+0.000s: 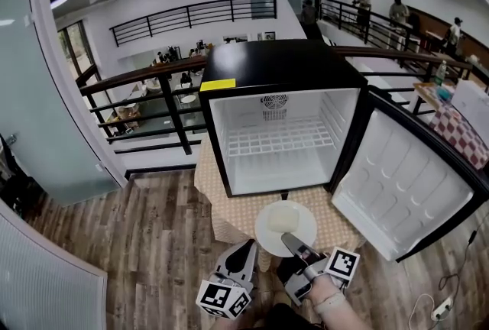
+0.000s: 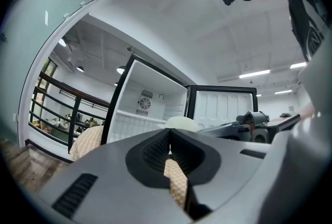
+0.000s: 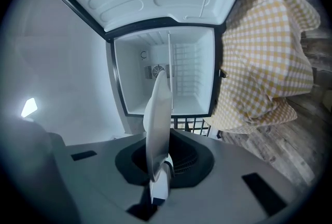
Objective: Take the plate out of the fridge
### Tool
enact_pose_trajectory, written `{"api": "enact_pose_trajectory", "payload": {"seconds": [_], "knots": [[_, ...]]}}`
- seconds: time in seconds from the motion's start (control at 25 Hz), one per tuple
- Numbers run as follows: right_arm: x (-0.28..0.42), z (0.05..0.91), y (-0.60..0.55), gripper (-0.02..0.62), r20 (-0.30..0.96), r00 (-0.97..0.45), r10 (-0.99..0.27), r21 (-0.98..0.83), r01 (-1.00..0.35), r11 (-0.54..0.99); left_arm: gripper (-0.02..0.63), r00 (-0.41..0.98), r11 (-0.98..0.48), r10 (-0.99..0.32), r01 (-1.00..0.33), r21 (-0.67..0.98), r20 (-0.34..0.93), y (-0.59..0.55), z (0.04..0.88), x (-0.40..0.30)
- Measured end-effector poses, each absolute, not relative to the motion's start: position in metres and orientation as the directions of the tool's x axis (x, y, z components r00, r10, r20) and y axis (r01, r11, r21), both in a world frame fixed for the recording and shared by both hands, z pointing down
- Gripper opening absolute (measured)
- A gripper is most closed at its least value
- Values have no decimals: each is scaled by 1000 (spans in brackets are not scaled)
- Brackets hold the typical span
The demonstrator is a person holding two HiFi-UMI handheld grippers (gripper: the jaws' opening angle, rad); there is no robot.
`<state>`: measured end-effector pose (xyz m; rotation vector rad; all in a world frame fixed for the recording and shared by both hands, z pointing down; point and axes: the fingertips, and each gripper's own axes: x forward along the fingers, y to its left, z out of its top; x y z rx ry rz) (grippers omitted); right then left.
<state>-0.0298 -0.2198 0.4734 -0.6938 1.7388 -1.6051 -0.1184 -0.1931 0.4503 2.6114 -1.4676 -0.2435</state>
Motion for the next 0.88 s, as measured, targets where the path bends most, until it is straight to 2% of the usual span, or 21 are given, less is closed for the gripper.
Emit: {"api": "enact_pose_trajectory", "payload": {"seconds": [0.88], "knots": [[-42,495,-148,43,-104,-664,-741,-994,51,95,8,486,-489,-871,-845,219,-69,-120,470,-134]]}}
